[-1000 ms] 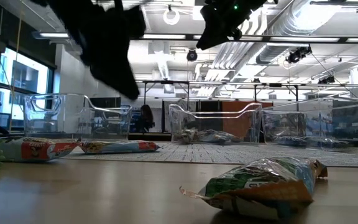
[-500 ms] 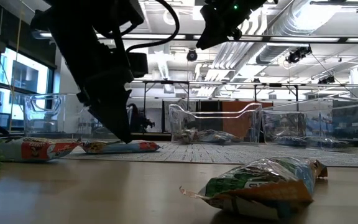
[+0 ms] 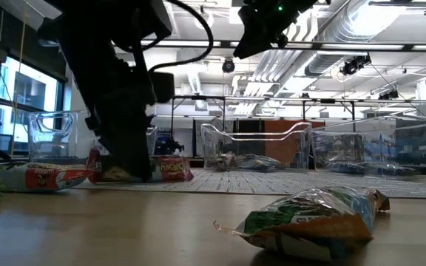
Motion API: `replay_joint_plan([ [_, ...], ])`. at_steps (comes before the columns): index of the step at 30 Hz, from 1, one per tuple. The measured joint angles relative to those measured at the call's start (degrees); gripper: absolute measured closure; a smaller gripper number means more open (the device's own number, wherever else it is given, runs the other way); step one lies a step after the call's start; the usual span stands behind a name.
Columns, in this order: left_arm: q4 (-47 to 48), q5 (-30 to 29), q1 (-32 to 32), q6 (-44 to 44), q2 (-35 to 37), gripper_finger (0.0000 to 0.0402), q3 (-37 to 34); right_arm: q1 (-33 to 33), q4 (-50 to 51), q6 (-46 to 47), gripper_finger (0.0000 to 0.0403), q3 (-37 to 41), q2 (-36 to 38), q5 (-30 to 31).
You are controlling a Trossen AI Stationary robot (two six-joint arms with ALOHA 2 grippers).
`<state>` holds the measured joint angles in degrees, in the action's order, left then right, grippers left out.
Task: Pick and place Granola Bars by type
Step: Put the red granola bar into the left transparent bin
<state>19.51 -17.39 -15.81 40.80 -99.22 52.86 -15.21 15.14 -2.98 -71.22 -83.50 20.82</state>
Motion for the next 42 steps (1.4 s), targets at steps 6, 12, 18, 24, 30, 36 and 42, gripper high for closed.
replay_joint_plan([
  [6,-0.37,-0.37,-0.01,0.00,-1.45,0.0269,0.13,-0.01,0.00,0.00,0.0279,0.00,0.00,0.00],
  [12,0.60,0.60,0.09,-2.24,0.19,0.0357,0.04,-0.01,0.00,-0.01,0.0279,0.00,0.00,0.00],
  [18,13.75,-1.23,0.51,-6.32,5.54,0.0384,4.83,-0.01,0.00,-0.02,0.0279,0.00,0.00,0.00],
  [24,39.86,-16.85,1.96,-12.12,10.96,0.0351,14.74,-0.01,0.01,-0.01,0.0279,0.00,0.00,0.00],
  [30,63.78,-29.75,6.89,-8.87,16.68,0.0355,21.99,-0.01,0.02,0.00,0.0279,0.00,0.00,0.00],
  [36,68.05,-28.97,18.09,-3.21,24.84,0.0362,20.74,0.01,0.02,0.00,0.0279,0.00,0.00,0.00],
  [42,56.15,-22.86,29.51,-6.33,31.42,0.0362,10.20,-0.01,0.02,0.00,0.0279,0.00,0.00,0.00],
])
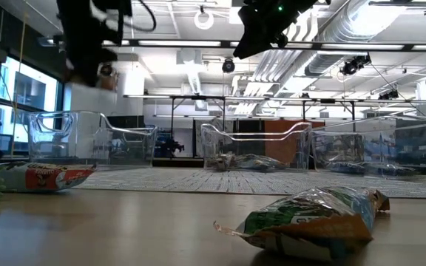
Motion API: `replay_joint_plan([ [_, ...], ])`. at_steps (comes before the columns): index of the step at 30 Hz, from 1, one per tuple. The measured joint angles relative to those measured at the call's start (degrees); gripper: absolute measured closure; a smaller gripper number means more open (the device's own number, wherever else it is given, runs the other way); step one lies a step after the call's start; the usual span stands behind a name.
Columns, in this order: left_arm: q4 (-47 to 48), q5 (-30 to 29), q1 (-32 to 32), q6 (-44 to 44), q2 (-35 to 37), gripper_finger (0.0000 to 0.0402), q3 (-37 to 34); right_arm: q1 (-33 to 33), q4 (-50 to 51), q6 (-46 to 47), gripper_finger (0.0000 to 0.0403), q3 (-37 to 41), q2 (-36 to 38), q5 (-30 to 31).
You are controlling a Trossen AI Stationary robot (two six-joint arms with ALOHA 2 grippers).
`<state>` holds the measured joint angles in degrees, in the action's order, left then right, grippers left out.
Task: Pick and place Granola Bars by type
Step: Put the red granola bar into the left transparent bin
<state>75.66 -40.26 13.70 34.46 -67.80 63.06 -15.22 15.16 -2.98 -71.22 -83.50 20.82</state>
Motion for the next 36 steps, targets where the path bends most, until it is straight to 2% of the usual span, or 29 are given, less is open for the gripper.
replay_joint_plan([
  [6,-19.62,8.28,7.85,-14.75,1.71,0.0362,-13.64,0.02,0.00,-0.02,0.0279,0.00,0.00,0.00],
  [10,-29.30,12.32,11.86,-20.10,0.75,0.0362,-19.50,0.00,0.00,0.00,0.0279,0.00,0.00,0.00],
  [15,-32.89,14.26,15.27,-25.39,-0.33,0.0339,-21.11,0.00,0.00,0.00,0.0279,0.00,0.00,0.00],
  [22,-32.66,15.43,15.90,-27.45,-0.61,0.0265,-21.00,0.00,0.00,-0.02,0.0279,0.00,0.00,0.00],
  [26,-30.38,25.41,15.86,-30.42,-0.56,0.0239,-17.45,0.01,0.00,-0.01,0.0279,0.00,0.00,0.00],
  [32,-25.99,41.79,15.80,-32.32,-0.54,0.0234,-7.24,0.01,0.00,-0.01,0.0279,0.00,0.00,0.00],
  [36,-22.24,54.69,13.00,-40.00,-0.50,0.0234,-2.37,0.00,0.00,0.00,0.0279,0.00,0.00,0.00],
])
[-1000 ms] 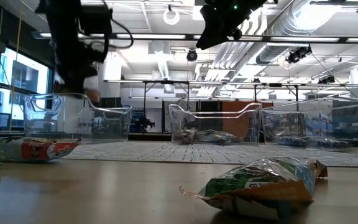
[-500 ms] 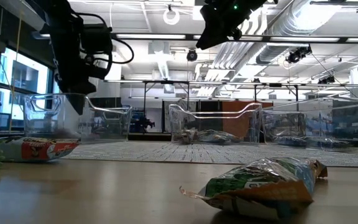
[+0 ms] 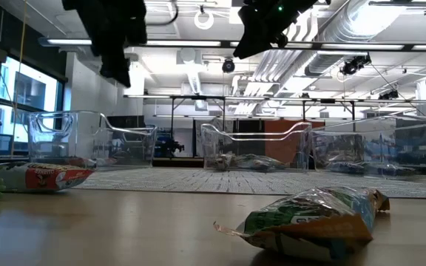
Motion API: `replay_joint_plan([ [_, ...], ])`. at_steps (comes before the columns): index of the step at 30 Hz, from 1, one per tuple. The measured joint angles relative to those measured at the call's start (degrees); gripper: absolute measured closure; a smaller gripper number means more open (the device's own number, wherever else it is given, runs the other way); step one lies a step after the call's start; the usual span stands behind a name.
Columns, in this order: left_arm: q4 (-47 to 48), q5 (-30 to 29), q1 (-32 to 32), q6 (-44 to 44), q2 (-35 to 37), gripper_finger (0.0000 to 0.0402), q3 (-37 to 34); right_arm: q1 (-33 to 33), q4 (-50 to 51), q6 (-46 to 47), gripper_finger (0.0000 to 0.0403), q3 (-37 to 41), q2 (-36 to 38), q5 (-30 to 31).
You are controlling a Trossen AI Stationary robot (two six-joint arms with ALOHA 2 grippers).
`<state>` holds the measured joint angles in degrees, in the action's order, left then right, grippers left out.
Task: Pick and place Granola Bars by type
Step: Put the red granola bar into the left transparent bin
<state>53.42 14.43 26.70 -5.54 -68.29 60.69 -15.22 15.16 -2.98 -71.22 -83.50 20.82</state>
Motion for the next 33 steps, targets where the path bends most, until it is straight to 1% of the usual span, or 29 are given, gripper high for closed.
replay_joint_plan([
  [2,-0.02,5.75,-3.21,-1.50,0.00,0.0234,0.70,0.01,-0.63,0.21,0.0279,0.00,0.00,0.00],
  [3,0.11,7.42,-5.07,-1.60,0.00,0.0234,0.72,0.02,-1.19,0.57,0.0279,0.00,0.00,0.00],
  [5,0.75,7.98,-9.79,-1.71,0.00,0.0234,0.36,0.00,-2.92,1.38,0.0279,0.00,0.00,0.02],
  [7,0.74,7.04,-15.19,-1.18,0.00,0.0234,-0.70,0.01,-4.33,1.49,0.0279,0.00,0.00,0.02],
  [10,-0.46,5.00,-24.12,2.27,-0.02,0.0234,-2.90,0.00,-4.27,1.20,0.0279,-0.02,0.00,0.02],
  [14,-7.95,0.07,-35.97,8.84,-0.24,0.0234,-7.11,0.00,-5.33,1.14,0.0279,-0.02,0.00,0.01],
  [17,-15.18,-5.87,-43.68,13.46,-0.54,0.0234,-9.76,0.00,-6.23,1.40,0.0279,-0.02,0.00,-0.02],
  [20,-19.80,-13.52,-49.42,15.24,-1.75,0.0234,-11.61,0.00,-6.40,3.00,0.0279,-0.02,-0.06,-0.66],
  [23,-24.07,-18.00,-53.35,14.78,-4.17,0.0234,-13.05,0.00,-6.25,4.26,0.0279,-0.02,-0.09,-2.78],
  [26,-27.54,-19.83,-55.10,14.62,-7.92,0.0234,-13.49,0.02,-5.93,6.86,0.0279,-0.02,-0.11,-4.85],
  [29,-33.04,-19.25,-55.24,14.80,-12.06,0.0234,-13.45,0.00,-5.82,8.47,0.0279,-0.02,-0.11,-7.28],
  [31,-37.14,-17.19,-55.17,14.79,-14.67,0.0234,-13.40,0.02,-5.80,8.55,0.0279,-0.02,-0.12,-7.99],
  [33,-38.12,-15.31,-55.19,14.49,-16.68,0.0234,-13.40,0.02,-5.65,8.55,0.0279,-0.02,-0.13,-8.19],
])
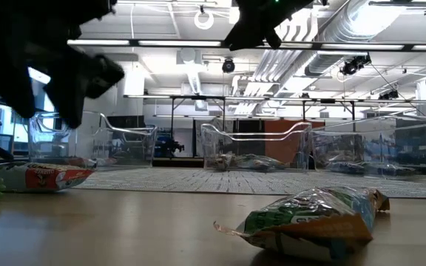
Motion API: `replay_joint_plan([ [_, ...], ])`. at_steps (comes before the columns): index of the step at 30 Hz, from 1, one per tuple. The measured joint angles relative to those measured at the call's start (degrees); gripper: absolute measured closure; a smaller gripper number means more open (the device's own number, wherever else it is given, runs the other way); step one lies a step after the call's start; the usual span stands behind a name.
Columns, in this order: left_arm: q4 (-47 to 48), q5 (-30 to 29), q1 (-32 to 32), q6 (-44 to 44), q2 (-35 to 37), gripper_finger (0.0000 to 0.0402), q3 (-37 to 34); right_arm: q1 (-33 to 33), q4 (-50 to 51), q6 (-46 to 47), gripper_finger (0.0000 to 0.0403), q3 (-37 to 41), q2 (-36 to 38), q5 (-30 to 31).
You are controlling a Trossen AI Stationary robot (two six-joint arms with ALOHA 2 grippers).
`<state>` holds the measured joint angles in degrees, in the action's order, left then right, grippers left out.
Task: Pick and place Granola Bars by type
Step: Put the red granola bar into the left transparent bin
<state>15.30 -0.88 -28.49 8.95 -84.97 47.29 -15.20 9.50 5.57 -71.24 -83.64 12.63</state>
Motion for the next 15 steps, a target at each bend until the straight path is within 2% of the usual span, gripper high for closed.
replay_joint_plan([
  [4,0.01,0.64,0.00,-0.25,-2.59,0.0234,-0.06,-0.02,0.85,0.00,0.0279,0.00,0.00,0.02],
  [7,0.55,-1.02,0.31,-2.46,-2.95,0.0234,0.02,0.00,1.02,0.01,0.0279,0.02,0.00,0.02],
  [12,8.65,-3.99,3.88,-7.12,-2.91,0.0234,4.12,-0.02,0.65,0.01,0.0279,1.21,-0.02,0.02],
  [15,11.31,-0.09,8.33,-8.76,-3.42,0.0234,6.19,0.00,0.59,0.01,0.0279,2.23,-0.02,-0.11],
])
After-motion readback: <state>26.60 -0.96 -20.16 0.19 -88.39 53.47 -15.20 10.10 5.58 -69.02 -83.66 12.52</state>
